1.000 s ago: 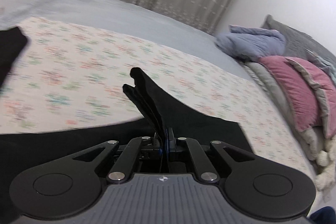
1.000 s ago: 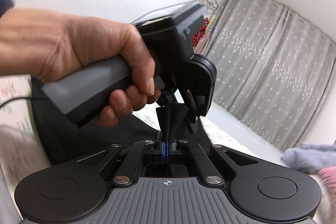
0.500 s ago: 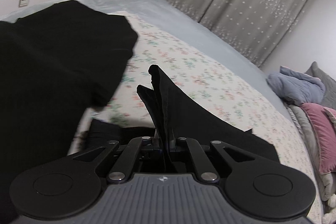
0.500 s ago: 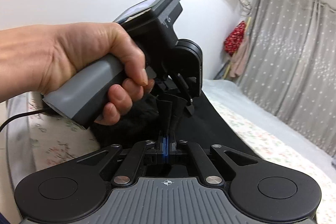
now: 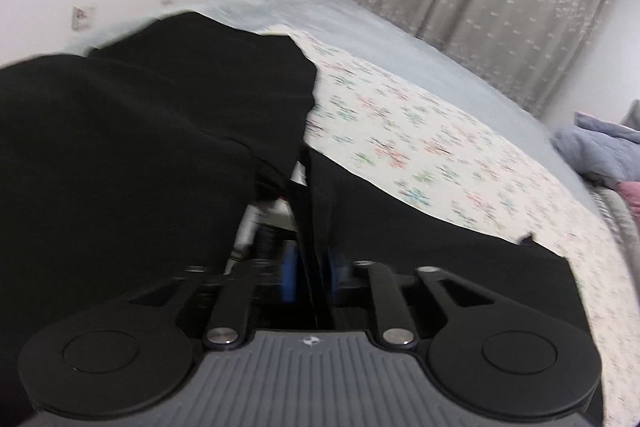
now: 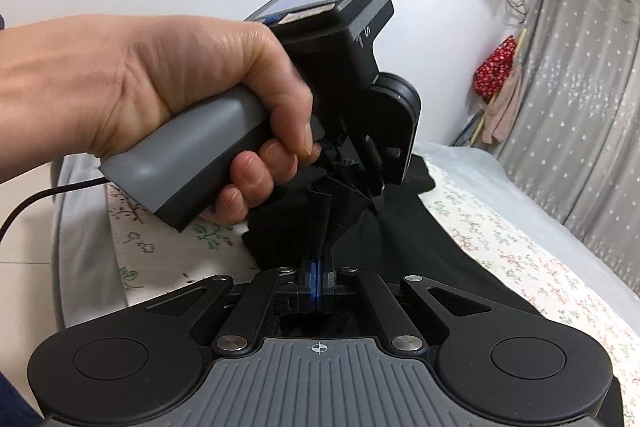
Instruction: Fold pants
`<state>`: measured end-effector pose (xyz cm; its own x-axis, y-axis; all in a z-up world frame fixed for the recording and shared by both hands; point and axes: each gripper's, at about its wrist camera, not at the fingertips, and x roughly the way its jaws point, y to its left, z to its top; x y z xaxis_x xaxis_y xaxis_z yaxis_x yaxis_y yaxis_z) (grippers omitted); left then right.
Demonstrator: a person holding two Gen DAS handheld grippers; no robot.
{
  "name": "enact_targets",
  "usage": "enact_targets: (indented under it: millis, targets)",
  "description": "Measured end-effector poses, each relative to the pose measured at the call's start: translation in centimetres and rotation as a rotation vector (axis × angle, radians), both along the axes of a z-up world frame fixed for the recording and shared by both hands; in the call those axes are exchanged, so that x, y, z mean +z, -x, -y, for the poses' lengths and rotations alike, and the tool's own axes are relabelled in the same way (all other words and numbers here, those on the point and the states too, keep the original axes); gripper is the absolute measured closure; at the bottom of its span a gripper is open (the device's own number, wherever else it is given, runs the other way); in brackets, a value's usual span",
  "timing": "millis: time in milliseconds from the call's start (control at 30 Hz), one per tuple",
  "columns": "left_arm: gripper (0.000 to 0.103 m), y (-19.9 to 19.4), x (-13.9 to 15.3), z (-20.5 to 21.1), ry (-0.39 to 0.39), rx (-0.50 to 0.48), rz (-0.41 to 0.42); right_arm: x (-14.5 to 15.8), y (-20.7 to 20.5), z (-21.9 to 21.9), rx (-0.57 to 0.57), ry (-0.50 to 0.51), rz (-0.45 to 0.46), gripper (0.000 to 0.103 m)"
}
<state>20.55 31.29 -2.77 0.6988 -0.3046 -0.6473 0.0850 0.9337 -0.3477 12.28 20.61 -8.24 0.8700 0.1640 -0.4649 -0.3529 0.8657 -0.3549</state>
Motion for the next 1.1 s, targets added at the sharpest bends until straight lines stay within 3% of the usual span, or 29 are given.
enact_targets:
  millis: [133,300,367,433,600,667,900,967,1100]
  targets:
    - [0.055,0.3,0.5,-0.9,0.018,0.041,0.019,0.2,0.2,0.3,0.033,-0.076,-0.052,0.093]
    - [0.055,1.0,1.6,-2.1,0.026,0.132,0.041,1.7,0.4,3.9,0.089,-0.352,-0.198,0.089]
    - [0.055,1.6,2.3,-2.5,0.037,0.155,0.068,2.2,1.1,5.7,0.110,-0.438,-0.243,0.078]
    - [0.055,2.4,3.1,-2.2,0.040,0.138,0.106,2.9,2.3,7.8,0.103,-0.503,-0.245,0.068]
    - [0.055,4.8,4.4,1.3,0.068,-0.054,0.191,4.3,3.2,13.9,0.009,-0.636,-0.265,0.067]
    - [0.055,5.3,3.9,3.4,0.049,-0.139,0.165,4.4,3.0,16.2,-0.068,-0.613,-0.273,0.067]
    - [0.055,4.5,-1.5,7.2,-0.220,-0.222,-0.066,2.0,2.7,23.8,-0.304,-0.435,-0.450,0.067]
    - [0.059,5.1,-2.7,7.0,-0.284,-0.245,-0.072,0.8,3.6,24.7,-0.301,-0.379,-0.514,0.067]
    - [0.062,5.0,-2.7,6.0,-0.260,-0.223,-0.082,1.6,6.6,25.5,-0.205,-0.271,-0.550,0.067]
